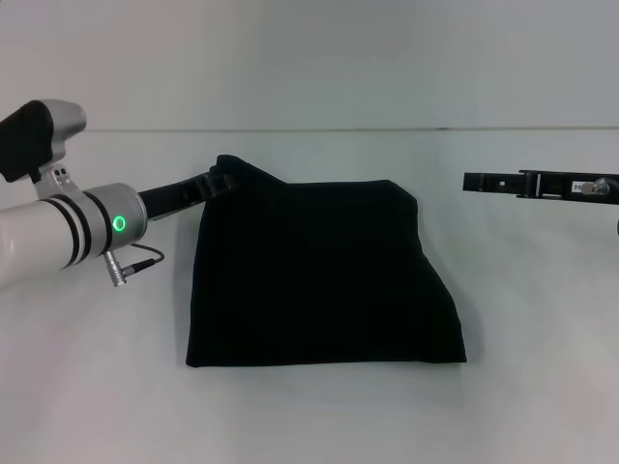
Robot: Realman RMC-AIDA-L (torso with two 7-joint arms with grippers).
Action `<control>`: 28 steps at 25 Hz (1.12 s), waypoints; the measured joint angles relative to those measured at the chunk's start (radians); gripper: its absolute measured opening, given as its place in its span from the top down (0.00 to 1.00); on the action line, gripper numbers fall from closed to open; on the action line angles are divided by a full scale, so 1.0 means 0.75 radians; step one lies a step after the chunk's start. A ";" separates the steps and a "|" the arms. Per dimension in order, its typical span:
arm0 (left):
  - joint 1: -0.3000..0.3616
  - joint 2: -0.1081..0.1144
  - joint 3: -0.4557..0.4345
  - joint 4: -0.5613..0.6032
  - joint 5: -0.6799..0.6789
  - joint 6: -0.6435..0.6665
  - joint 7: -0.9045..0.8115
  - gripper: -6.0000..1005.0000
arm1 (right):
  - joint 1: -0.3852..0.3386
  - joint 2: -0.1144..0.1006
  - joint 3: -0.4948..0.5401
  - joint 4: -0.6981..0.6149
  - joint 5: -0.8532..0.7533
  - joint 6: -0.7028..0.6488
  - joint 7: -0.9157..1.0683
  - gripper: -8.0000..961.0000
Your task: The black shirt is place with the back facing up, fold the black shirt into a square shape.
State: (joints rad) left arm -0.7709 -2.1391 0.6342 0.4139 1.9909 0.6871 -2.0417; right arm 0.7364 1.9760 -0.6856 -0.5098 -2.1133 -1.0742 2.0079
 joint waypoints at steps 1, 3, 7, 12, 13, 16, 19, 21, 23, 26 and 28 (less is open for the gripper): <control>0.000 0.001 -0.001 0.000 0.000 -0.006 0.000 0.78 | 0.000 0.000 0.000 0.000 0.000 0.002 0.000 0.03; 0.001 0.001 -0.001 -0.003 0.002 -0.011 0.000 0.70 | 0.000 0.000 0.000 0.001 -0.001 0.004 0.000 0.03; 0.001 -0.004 0.007 -0.006 0.002 -0.014 -0.001 0.56 | 0.000 -0.002 0.000 0.005 -0.001 0.004 0.000 0.03; -0.016 -0.005 0.010 -0.046 0.007 -0.048 0.001 0.38 | 0.000 -0.002 0.000 0.002 -0.001 -0.003 0.000 0.03; -0.016 -0.005 0.010 -0.051 0.006 -0.048 0.002 0.39 | 0.000 -0.001 0.000 0.001 -0.001 -0.003 0.000 0.03; -0.016 -0.005 0.011 -0.053 0.003 -0.038 0.002 0.39 | 0.000 -0.003 0.000 0.002 -0.001 -0.005 0.000 0.03; -0.020 -0.004 0.015 -0.054 0.015 -0.027 0.001 0.39 | -0.001 -0.004 0.000 0.002 -0.001 -0.005 0.000 0.03; -0.020 -0.004 0.021 -0.048 0.022 -0.026 0.002 0.40 | -0.003 -0.004 0.000 0.002 -0.001 -0.006 0.000 0.03; -0.015 -0.006 0.024 -0.040 0.024 -0.025 0.008 0.40 | -0.005 -0.004 0.000 0.002 -0.001 -0.006 0.000 0.03; -0.010 -0.007 0.024 -0.033 0.021 -0.025 0.021 0.42 | -0.007 -0.003 0.000 0.001 -0.001 -0.006 0.000 0.03; -0.009 -0.007 0.024 -0.032 0.021 -0.025 0.023 0.48 | -0.008 -0.003 0.000 0.001 -0.001 -0.006 0.000 0.03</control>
State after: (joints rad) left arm -0.7779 -2.1445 0.6522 0.3902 2.0070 0.6687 -2.0245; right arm 0.7306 1.9737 -0.6856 -0.5091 -2.1138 -1.0785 2.0079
